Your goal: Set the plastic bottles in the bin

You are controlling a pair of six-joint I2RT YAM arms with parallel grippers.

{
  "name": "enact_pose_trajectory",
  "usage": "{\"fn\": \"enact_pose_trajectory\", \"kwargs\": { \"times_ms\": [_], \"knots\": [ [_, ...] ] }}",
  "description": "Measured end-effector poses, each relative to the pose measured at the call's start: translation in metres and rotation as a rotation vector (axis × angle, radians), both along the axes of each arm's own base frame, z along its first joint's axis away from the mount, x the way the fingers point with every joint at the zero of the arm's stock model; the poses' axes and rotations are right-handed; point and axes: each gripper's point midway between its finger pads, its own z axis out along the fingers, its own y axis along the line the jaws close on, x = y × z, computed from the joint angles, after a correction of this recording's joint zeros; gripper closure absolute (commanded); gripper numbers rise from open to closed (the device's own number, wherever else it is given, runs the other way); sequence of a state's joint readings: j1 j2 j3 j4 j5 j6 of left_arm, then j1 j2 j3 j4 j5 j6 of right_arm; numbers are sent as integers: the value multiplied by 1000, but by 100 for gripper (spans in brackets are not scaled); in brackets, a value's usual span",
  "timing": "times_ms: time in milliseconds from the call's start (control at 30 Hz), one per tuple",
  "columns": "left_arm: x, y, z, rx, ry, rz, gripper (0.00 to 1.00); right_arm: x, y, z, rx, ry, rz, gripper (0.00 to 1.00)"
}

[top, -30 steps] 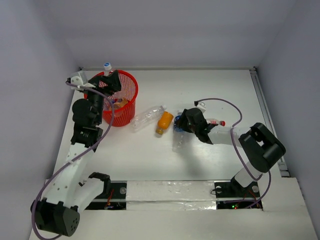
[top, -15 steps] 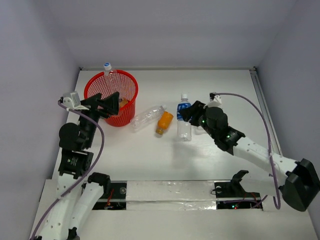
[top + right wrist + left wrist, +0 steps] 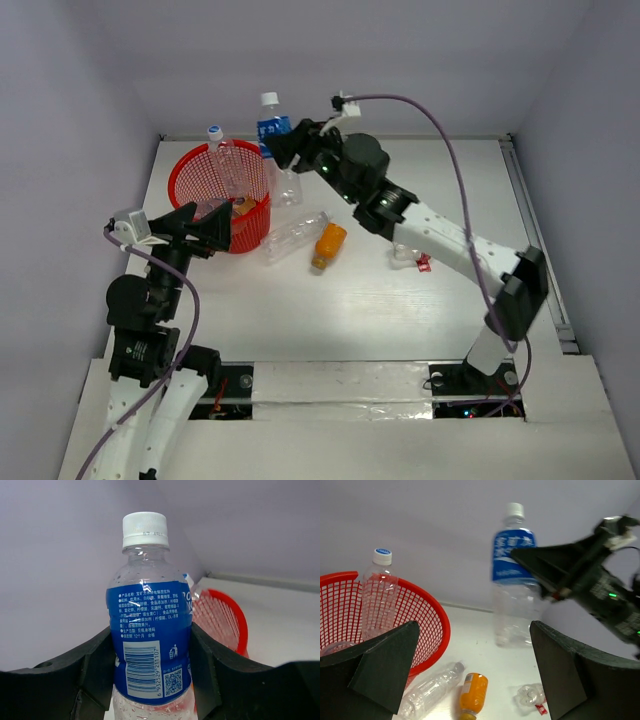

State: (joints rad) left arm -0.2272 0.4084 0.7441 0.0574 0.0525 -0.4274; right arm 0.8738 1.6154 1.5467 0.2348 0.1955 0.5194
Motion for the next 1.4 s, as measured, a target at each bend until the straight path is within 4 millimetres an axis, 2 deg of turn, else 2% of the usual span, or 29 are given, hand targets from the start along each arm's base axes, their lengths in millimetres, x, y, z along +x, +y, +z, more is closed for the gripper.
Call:
{"fn": "enact_pose_trajectory", "kwargs": {
  "times_ms": [100, 200, 233, 300, 433, 533, 633, 767, 867, 967, 1000, 1067, 1100, 1133, 1167, 1200, 1233, 1267, 1300, 1333, 1400],
  "knots": [
    [-7, 1, 6, -7, -26, -2, 9, 28, 37, 2, -22, -58, 9, 48],
    [-8, -1, 6, -4, -28, -14, 9, 58, 73, -8, -52, -102, 4, 47],
    [-8, -2, 5, -2, -26, -19, 9, 64, 79, -11, -63, -114, 2, 46],
    [-9, -3, 5, 1, -25, -29, 9, 81, 101, -33, -95, -122, 4, 44],
    [-11, -7, 5, 7, -26, -52, 9, 99, 124, -65, -140, -124, 14, 37],
    [-11, -10, 4, 11, -27, -66, 9, 103, 129, -82, -166, -115, 17, 29],
    [-12, -11, 4, 12, -27, -73, 9, 103, 128, -92, -174, -119, 16, 5],
    [-12, -11, 4, 14, -25, -77, 9, 102, 126, -98, -186, -121, 16, 3],
    [-11, -12, 1, 17, -14, -77, 10, 100, 125, -94, -183, -127, 18, 2],
    [-10, -12, -4, 21, 5, -77, 15, 94, 120, -83, -176, -136, 24, 2],
    [-9, -12, -6, 23, 12, -77, 21, 91, 117, -77, -170, -143, 25, 3],
    [-7, -13, -10, 27, 32, -78, 29, 82, 107, -65, -161, -150, 30, 6],
    [-6, -14, -12, 31, 39, -82, 39, 77, 101, -58, -152, -159, 28, 9],
    [-5, -15, -15, 33, 49, -86, 47, 70, 93, -49, -141, -168, 26, 26],
    [-3, -16, -18, 40, 61, -92, 53, 64, 85, -45, -138, -173, 25, 39],
    [0, -18, -20, 48, 70, -98, 69, 55, 73, -37, -128, -176, 20, 54],
    [3, -20, -24, 56, 84, -105, 77, 46, 61, -31, -121, -181, 13, 70],
    [6, -22, -28, 65, 99, -111, 84, 35, 46, -26, -108, -182, 6, 95],
    [11, -25, -33, 81, 118, -125, 93, 25, 31, -23, -103, -179, -5, 100],
    [16, -29, -37, 94, 138, -141, 98, 16, 17, -16, -75, -175, -17, 100],
    [27, -38, -47, 123, 183, -180, 100, -2, -12, -13, -42, -166, -46, 100]
  ]
}}
